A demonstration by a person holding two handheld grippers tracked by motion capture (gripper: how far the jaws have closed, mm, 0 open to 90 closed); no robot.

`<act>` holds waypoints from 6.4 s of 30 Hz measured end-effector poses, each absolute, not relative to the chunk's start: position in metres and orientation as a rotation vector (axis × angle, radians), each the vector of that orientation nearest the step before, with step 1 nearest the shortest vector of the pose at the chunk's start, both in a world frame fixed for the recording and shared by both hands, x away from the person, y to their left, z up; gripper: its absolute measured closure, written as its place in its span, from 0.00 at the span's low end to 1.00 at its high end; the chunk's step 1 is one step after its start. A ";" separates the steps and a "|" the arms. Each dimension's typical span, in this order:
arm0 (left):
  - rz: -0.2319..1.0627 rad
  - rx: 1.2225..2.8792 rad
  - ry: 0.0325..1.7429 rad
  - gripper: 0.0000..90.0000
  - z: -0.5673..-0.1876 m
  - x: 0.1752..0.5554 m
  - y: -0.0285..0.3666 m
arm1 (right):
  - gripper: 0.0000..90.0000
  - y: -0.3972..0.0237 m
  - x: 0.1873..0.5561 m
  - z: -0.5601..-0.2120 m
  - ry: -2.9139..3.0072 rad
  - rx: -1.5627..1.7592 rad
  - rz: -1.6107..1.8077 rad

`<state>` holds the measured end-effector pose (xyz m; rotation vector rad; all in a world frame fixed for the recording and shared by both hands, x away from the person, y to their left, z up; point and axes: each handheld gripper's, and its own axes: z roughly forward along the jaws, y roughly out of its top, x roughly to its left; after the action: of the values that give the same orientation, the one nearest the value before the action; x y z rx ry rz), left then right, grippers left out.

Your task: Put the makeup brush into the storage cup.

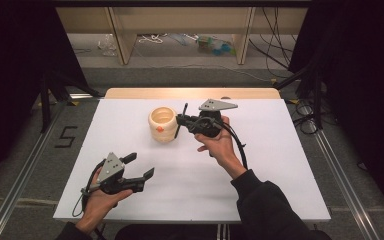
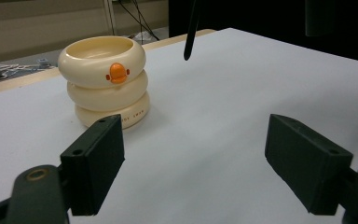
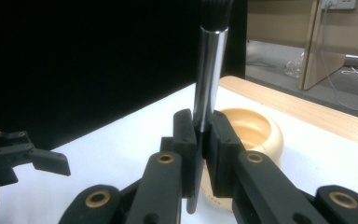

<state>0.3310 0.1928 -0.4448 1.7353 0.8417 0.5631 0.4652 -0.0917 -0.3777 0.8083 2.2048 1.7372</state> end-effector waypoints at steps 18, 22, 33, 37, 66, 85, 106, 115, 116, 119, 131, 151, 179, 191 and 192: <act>0.571 1.728 0.832 0.20 -0.445 0.332 0.193 | 0.93 -0.086 0.479 -0.370 2.210 0.834 1.702; 0.578 1.730 0.822 0.20 -0.445 0.333 0.193 | 0.93 -0.085 0.481 -0.369 2.203 0.830 1.701; 0.580 1.728 0.839 0.19 -0.446 0.333 0.194 | 0.93 -0.080 0.494 -0.366 2.194 0.856 1.692; 0.751 1.856 0.622 0.19 -0.439 0.346 0.206 | 0.93 -0.077 0.498 -0.364 2.192 0.861 1.680; 0.634 1.785 0.751 0.19 -0.444 0.337 0.198 | 0.93 -0.054 0.529 -0.357 2.174 0.896 1.633; 0.559 1.735 0.835 0.19 -0.447 0.332 0.193 | 0.93 -0.034 0.547 -0.368 2.211 0.912 1.565; 0.555 1.735 0.838 0.19 -0.447 0.332 0.193 | 0.93 -0.021 0.556 -0.393 2.326 0.920 1.402; 0.555 1.735 0.838 0.19 -0.447 0.332 0.193 | 0.93 -0.020 0.556 -0.399 2.357 0.961 1.371; 0.555 1.735 0.839 0.19 -0.447 0.332 0.193 | 0.93 -0.020 0.557 -0.399 2.364 0.948 1.367; 0.555 1.736 0.840 0.19 -0.447 0.332 0.193 | 0.89 -0.020 0.556 -0.401 2.384 0.962 1.360; 0.556 1.732 0.847 0.19 -0.447 0.332 0.193 | 0.40 -0.037 0.550 -0.394 2.289 1.070 1.367; 0.571 1.717 0.846 0.19 -0.447 0.333 0.194 | 0.23 -0.088 0.509 -0.374 2.169 0.954 1.405; 0.540 1.655 0.881 0.19 -0.447 0.332 0.190 | 0.21 -0.139 0.452 -0.382 2.179 0.912 1.377; 0.548 1.665 0.876 0.19 -0.447 0.333 0.191 | 0.19 -0.159 0.438 -0.387 2.156 0.923 1.423; 0.550 1.668 0.874 0.19 -0.447 0.332 0.191 | 0.19 -0.161 0.437 -0.387 2.156 0.922 1.417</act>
<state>0.3325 0.1914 -0.4466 1.6681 0.8742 0.5496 0.4373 -0.1606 -0.3871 0.9218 2.1563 1.4166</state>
